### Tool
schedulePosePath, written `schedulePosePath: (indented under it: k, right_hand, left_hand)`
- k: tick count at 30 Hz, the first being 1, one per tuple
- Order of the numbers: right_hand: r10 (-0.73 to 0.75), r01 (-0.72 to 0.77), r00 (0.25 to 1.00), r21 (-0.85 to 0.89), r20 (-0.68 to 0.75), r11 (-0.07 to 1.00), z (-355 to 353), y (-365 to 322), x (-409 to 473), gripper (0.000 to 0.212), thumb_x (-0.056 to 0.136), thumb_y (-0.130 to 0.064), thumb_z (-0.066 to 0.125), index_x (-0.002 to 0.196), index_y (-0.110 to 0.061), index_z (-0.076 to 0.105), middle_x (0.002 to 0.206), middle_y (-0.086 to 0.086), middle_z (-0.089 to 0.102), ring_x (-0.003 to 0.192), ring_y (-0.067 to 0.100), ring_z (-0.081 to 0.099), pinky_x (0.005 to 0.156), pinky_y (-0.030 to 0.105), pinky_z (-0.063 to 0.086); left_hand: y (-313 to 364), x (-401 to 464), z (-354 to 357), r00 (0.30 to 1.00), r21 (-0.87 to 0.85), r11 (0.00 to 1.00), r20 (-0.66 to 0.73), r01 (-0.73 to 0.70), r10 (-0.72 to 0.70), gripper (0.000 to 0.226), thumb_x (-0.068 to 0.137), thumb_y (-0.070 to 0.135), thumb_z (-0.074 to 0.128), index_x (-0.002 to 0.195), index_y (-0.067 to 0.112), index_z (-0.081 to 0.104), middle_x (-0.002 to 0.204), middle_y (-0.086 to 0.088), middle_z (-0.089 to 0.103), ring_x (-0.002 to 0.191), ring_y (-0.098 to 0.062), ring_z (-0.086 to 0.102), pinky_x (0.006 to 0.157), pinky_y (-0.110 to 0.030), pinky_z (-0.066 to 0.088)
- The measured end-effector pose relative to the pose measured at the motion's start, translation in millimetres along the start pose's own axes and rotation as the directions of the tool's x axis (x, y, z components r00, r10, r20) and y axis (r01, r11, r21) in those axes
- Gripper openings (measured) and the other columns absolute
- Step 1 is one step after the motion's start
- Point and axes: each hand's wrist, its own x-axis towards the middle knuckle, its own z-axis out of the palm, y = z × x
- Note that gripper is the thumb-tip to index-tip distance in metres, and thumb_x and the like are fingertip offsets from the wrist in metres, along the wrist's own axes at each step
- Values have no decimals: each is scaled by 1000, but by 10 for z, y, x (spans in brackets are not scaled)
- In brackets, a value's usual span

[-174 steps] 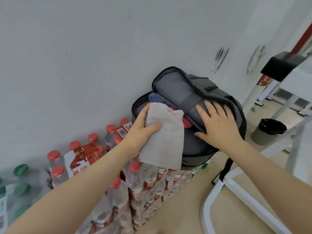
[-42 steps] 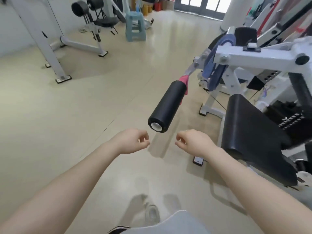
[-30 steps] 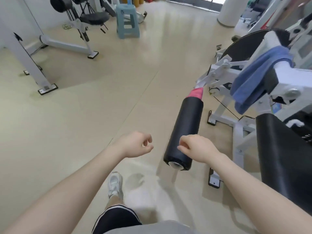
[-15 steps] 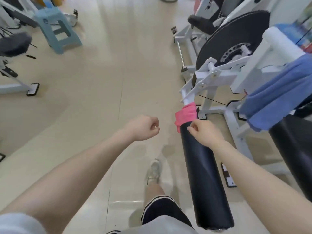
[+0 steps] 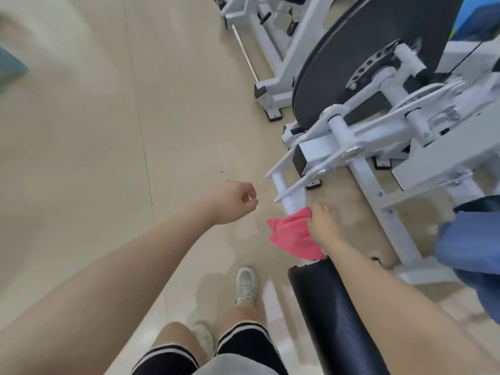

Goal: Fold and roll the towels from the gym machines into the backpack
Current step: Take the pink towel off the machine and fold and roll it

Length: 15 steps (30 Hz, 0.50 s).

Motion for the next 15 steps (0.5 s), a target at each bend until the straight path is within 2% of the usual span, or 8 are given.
schedulePosePath:
  k: [2, 5, 7, 10, 13, 15]
  right_hand:
    - [42, -42, 999, 30, 15, 999, 132, 53, 73, 42, 91, -5, 38, 132, -9, 38, 133, 14, 46, 121, 31, 45, 99, 41, 39]
    - [81, -83, 996, 84, 27, 993, 260, 102, 66, 36, 97, -19, 34, 132, -16, 41, 128, 12, 52, 115, 29, 50, 91, 34, 40]
    - [87, -88, 996, 63, 14, 994, 344, 122, 67, 35, 97, -25, 31, 129, -20, 45, 125, 10, 56, 112, 28, 53, 91, 35, 42]
    - [191, -191, 982, 77, 5, 979, 427, 121, 89, 31, 96, -19, 27, 121, -13, 44, 120, 11, 57, 109, 29, 54, 93, 39, 43]
    - [281, -281, 959, 2, -37, 960, 420, 74, 73, 29, 97, -16, 29, 120, -11, 45, 115, 13, 58, 104, 29, 56, 78, 33, 41]
    - [284, -289, 952, -32, -114, 957, 349, -30, -30, 33, 96, -16, 31, 127, -17, 44, 115, 11, 60, 103, 29, 58, 78, 35, 45]
  left_hand:
    - [-73, 162, -16, 998, -14, 1000, 53, -17, 18, 25, 92, 28, 47, 111, 16, 58, 108, -1, 63, 91, -19, 54, 81, -26, 42]
    - [-164, 320, -48, 990, 18, 998, 132, -58, 55, 25, 93, 27, 46, 112, 16, 58, 108, 1, 63, 86, -15, 50, 77, -24, 39]
    - [-216, 410, -68, 984, 22, 996, 158, -81, 76, 25, 93, 26, 46, 111, 16, 59, 107, 2, 63, 86, -14, 49, 78, -24, 40]
    - [-302, 524, -57, 971, 30, 991, 204, -130, 122, 24, 93, 25, 45, 111, 16, 60, 102, 3, 62, 87, -14, 50, 78, -23, 40]
    - [-415, 568, -8, 956, 47, 981, 239, -189, 173, 23, 93, 23, 46, 108, 16, 60, 95, 6, 59, 84, -14, 51, 78, -24, 41]
    - [-469, 530, -5, 941, 38, 974, 270, -223, 205, 22, 93, 22, 45, 107, 15, 61, 93, 6, 59, 82, -15, 52, 75, -23, 40]
